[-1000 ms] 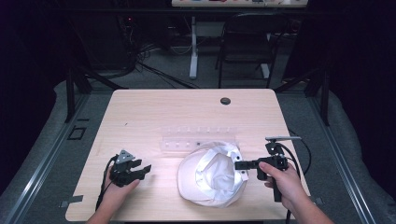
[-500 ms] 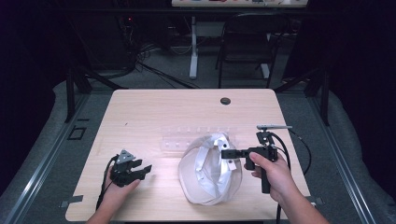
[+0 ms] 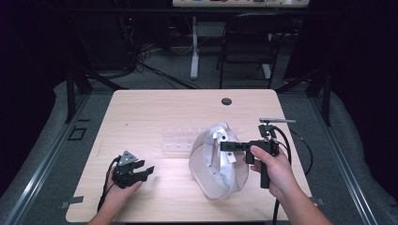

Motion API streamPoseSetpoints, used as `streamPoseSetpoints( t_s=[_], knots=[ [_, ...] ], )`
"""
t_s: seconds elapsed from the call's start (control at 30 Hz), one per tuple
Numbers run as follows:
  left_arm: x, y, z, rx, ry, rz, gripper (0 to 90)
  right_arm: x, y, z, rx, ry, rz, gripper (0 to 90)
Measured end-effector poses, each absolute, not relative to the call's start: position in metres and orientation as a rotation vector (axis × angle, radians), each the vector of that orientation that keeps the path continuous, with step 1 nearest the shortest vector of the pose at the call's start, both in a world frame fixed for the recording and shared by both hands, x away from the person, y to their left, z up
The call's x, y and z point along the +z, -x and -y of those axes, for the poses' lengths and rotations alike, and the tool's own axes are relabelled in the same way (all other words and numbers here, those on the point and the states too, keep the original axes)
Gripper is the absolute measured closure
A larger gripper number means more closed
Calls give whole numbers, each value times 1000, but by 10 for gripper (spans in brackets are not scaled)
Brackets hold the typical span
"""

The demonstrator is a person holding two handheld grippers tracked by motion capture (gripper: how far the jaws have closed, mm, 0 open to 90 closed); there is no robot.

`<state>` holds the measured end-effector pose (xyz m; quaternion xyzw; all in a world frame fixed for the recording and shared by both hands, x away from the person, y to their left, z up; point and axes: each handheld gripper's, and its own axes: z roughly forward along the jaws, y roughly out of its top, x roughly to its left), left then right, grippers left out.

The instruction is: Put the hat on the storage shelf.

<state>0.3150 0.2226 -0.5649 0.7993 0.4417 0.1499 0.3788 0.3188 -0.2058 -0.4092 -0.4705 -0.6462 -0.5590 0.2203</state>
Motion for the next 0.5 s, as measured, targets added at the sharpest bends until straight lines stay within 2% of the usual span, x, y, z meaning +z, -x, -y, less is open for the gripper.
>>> streamPoseSetpoints(
  t_s=[0.5],
  knots=[
    [-542,-292,-181,437,-2032,-881,482,-379,-330,211,-1696,1286,1691,820]
  ],
)
